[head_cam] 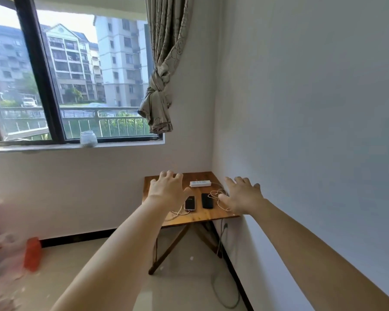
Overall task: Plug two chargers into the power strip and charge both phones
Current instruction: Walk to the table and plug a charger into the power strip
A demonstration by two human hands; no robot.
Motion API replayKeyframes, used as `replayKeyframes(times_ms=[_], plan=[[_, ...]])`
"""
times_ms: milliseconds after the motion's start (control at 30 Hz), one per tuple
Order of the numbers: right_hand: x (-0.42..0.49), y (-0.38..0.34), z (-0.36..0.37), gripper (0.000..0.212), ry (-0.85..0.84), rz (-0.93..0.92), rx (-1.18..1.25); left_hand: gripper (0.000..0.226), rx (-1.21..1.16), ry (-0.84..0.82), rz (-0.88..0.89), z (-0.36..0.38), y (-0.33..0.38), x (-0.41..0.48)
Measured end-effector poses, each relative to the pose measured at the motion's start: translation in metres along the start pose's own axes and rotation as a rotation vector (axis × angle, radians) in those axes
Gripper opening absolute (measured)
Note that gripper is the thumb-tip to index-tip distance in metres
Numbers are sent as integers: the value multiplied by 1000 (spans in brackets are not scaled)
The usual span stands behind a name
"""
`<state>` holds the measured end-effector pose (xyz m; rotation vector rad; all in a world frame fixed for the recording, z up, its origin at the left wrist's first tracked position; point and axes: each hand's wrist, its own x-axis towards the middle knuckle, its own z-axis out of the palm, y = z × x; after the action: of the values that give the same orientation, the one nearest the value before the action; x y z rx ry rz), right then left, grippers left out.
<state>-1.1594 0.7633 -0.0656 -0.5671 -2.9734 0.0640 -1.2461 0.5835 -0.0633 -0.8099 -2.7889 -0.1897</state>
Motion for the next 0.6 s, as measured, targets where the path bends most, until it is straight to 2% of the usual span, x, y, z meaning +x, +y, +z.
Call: replayKeyframes(times_ms=[233, 600], plan=[[155, -8, 38, 60, 15, 30, 3, 54, 0, -16, 17, 53, -43, 145], [351, 2, 90, 61, -62, 128, 25, 53, -59, -77, 83, 142, -86, 338]])
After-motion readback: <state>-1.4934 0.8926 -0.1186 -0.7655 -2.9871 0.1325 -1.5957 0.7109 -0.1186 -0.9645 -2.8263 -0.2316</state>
